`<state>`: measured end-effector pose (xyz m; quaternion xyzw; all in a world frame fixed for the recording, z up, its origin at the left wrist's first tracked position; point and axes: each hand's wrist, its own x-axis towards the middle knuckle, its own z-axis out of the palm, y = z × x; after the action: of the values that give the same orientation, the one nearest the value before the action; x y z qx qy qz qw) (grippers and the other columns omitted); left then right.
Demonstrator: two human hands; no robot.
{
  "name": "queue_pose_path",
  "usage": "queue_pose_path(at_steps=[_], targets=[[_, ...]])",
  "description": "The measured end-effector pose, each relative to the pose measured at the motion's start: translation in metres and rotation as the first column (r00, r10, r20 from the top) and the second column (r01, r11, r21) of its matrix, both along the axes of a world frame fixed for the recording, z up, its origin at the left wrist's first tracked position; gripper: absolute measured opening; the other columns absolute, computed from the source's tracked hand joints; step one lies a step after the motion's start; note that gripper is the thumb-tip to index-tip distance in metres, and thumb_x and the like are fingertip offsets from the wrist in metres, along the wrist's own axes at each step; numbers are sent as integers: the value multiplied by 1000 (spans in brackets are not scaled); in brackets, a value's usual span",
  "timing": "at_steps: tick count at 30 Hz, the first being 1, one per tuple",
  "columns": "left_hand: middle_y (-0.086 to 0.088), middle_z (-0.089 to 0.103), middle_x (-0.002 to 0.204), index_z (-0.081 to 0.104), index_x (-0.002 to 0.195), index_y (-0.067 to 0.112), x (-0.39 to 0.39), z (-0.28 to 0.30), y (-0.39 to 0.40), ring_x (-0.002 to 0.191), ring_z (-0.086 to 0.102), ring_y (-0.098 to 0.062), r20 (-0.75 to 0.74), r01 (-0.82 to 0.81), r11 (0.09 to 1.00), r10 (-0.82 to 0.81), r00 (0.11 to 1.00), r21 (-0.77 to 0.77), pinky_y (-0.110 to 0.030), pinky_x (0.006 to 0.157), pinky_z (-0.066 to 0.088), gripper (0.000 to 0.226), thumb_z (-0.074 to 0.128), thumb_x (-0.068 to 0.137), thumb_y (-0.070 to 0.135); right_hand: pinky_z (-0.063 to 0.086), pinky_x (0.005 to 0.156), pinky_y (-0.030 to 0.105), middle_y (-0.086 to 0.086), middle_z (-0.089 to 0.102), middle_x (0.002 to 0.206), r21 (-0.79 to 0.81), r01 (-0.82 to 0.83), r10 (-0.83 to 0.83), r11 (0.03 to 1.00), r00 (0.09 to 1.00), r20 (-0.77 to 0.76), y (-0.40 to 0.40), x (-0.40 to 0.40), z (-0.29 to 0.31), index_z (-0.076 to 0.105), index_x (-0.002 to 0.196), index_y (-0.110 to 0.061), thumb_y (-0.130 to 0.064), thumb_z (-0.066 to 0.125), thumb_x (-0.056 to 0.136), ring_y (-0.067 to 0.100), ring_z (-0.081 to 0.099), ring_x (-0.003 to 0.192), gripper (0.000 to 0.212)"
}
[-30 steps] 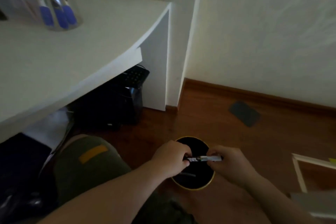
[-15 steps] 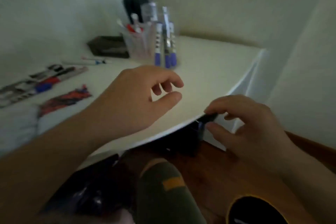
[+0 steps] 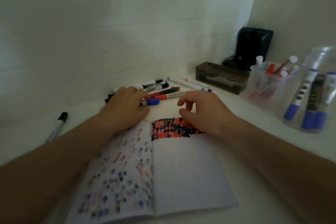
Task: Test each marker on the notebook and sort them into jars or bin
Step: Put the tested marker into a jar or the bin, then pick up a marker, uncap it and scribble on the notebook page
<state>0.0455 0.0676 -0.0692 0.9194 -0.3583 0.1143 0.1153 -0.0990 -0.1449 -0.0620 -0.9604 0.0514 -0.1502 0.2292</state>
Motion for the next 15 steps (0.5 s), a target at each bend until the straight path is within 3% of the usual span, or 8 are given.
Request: queue_pose_path(at_steps=[4,6,8,10,13,15], targets=[[1,68,112,66,122,32,12,-20,2,107,55,-23,99,53,998,-56,994,33,-41,98,42,33,53,97,50,40,72,15,-19,62,88,85,-3,-2,996,998,61,3,2,-9,66,103,-45,-35,69,95,-4,55,85,13],[-1,69,106,70,120,29,12,-19,1,98,55,-25,228,108,993,-117,967,51,-40,85,43,29,61,96,43,39,66,12,-19,64,82,108,-32,18,994,991,130,5,-7,-5,67,97,-46,-34,67,94,-5,55,85,13],[-4,66,98,74,115,23,3,-10,-1,89,51,-26,399,186,983,-165,902,-14,-35,73,33,28,66,92,36,43,65,13,-25,66,87,160,-46,19,986,986,168,9,-15,0,68,90,-46,-40,62,90,-2,59,84,9],[-4,58,95,74,115,22,-12,1,-3,86,42,-20,493,295,947,-196,848,-130,-31,74,24,29,65,92,35,47,65,15,-26,67,82,268,-53,-2,962,980,201,12,-18,2,70,87,-44,-44,58,89,0,62,79,13],[-4,51,88,71,118,23,-39,12,-4,78,37,-15,497,516,835,-372,784,-190,-29,66,24,25,56,100,30,43,62,16,-12,61,62,416,-87,-21,905,969,248,12,-18,6,74,87,-37,-48,50,96,3,55,59,28],[-3,53,91,62,122,26,-53,12,-4,75,41,-14,400,617,759,-510,762,-207,-27,63,33,26,49,99,22,41,54,18,-3,51,59,527,-144,39,838,978,206,12,-19,7,76,95,-25,-56,48,96,5,44,53,41]])
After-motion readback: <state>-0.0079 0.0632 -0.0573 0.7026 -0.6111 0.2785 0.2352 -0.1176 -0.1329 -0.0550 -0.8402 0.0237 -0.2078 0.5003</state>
